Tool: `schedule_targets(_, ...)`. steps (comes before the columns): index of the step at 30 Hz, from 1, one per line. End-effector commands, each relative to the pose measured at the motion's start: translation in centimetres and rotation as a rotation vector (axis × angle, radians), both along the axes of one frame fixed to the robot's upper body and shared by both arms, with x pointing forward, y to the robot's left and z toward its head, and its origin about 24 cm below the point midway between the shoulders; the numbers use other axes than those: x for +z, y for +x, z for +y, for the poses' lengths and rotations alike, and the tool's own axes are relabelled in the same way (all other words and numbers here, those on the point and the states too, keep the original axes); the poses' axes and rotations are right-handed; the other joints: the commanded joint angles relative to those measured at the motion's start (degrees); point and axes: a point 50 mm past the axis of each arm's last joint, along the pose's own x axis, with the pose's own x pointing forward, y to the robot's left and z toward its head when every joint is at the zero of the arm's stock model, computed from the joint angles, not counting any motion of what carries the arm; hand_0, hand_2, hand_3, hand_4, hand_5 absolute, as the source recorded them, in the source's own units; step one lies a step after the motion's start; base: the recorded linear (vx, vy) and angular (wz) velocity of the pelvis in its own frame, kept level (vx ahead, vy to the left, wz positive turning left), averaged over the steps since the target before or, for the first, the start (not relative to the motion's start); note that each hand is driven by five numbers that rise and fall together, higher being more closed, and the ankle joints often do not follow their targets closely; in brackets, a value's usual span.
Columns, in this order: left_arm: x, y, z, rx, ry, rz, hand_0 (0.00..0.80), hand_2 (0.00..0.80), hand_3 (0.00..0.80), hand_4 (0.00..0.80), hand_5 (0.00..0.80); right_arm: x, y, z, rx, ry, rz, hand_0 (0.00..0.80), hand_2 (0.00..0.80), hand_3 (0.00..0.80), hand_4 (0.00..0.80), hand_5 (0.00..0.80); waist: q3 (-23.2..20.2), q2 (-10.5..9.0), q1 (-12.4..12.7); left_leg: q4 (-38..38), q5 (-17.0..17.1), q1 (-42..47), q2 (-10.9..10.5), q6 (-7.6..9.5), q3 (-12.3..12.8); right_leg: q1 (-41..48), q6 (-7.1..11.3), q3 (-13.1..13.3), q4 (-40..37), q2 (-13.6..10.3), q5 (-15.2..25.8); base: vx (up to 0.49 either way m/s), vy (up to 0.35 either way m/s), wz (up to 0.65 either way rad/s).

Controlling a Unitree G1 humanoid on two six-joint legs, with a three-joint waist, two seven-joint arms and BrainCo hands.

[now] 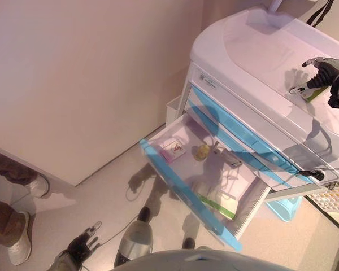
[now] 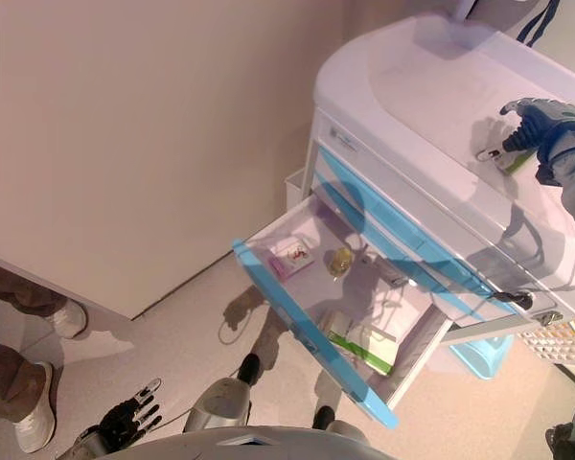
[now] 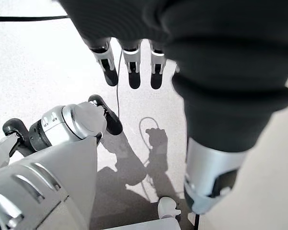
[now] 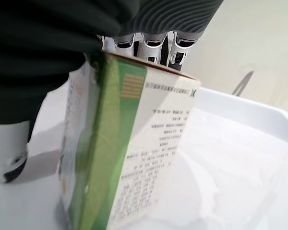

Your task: Open the drawer and pick up the medicine

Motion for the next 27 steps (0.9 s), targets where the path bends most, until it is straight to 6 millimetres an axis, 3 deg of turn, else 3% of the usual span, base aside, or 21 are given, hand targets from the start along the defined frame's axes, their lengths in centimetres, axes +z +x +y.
schedule_targets(1, 0.4, -0.5, 0.6, -0.046, 0.04, 0.022, 0.0, 0.0, 0.0, 0.0, 0.0, 5.2, -0.4, 0.3, -0.028, -0.123, -0.196, 0.0, 0.0, 0.0, 0.0, 0.0, -1.18, -0.72, 0.26, 9.72, -10.76, -4.72, -1.16, 0.91, -1.92, -2.49, 4.1, 0.83, -0.32, -2.01, 5.84, 0.0, 0.0, 0.0)
schedule_targets(10, 0.3, -1.3, 0.6, -0.049, 0.033, 0.045, 0.0, 0.0, 0.0, 0.0, 0.0, 9.7, -1.4, 1.2, 0.026, 0.024, -0.378, 0.0, 0.0, 0.0, 0.0, 0.0, -2.25, -0.9, -0.4, 9.41, -11.05, -3.85, -0.99, 0.91, -1.32, -2.23, 4.08, 1.22, -0.55, -1.98, 5.92, 0.001, 0.0, 0.0)
schedule_targets(20, -0.2, -1.9, -0.2, -0.06, 0.013, 0.043, 0.0, 0.0, 0.0, 0.0, 0.0, 14.6, -2.9, 4.5, 0.21, 0.153, -0.583, 0.0, 0.0, 0.0, 0.0, 0.0, -4.04, -0.14, -2.41, 8.39, -11.35, -2.03, -0.97, 0.81, 0.1, -1.98, 3.91, 2.08, -0.61, -2.18, 5.47, 0.005, 0.02, -0.08)
schedule_targets(27, -0.2, -2.2, -0.2, -0.073, 0.025, 0.025, 0.0, 0.0, 0.0, 0.0, 0.0, 15.8, -4.7, 7.4, 0.359, 0.264, -0.577, 0.0, 0.0, 0.0, 0.0, 0.0, -5.13, 0.21, -4.94, 7.31, -11.35, -0.93, -0.56, 0.59, 1.94, -2.68, 3.78, 3.33, -0.51, -1.94, 5.28, -0.015, 0.003, -0.11)
